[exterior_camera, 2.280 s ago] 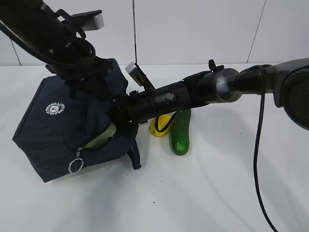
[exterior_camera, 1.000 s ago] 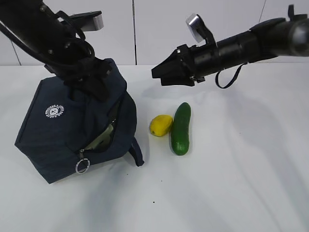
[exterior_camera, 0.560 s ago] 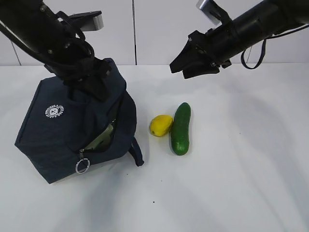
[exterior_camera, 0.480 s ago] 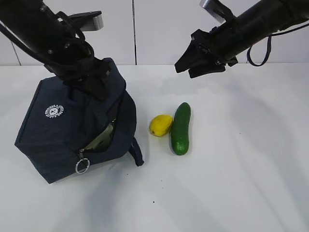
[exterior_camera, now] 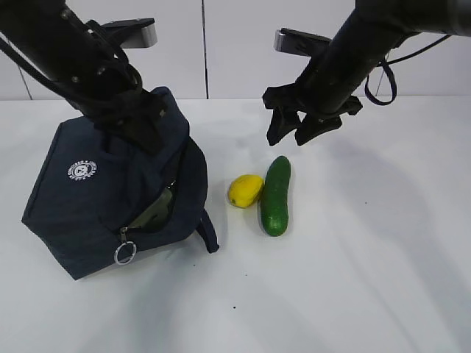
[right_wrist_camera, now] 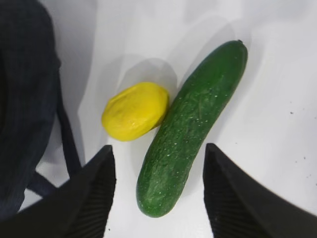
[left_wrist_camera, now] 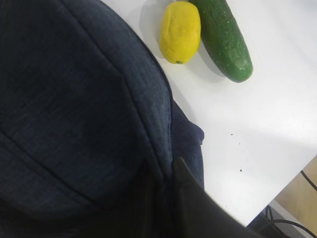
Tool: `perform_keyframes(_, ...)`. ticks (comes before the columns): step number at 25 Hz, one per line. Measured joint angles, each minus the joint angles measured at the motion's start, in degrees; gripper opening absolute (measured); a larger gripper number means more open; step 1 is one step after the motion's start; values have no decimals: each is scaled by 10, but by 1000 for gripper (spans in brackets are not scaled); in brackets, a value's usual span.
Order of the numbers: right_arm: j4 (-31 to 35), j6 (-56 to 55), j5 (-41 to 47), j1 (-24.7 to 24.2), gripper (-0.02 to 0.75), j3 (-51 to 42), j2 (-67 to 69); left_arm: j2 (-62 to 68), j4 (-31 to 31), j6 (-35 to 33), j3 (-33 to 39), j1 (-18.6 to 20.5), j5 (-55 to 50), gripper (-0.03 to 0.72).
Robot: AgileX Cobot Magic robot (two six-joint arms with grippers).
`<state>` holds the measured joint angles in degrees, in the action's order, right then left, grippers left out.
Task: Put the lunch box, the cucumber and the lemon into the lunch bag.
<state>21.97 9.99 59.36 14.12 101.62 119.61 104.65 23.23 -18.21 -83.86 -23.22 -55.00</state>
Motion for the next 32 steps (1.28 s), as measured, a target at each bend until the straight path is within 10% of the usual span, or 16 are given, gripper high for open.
perform_keyframes(32,-19,-194,-103,16,423,0,95,0,-2,-5,0,0,0,15)
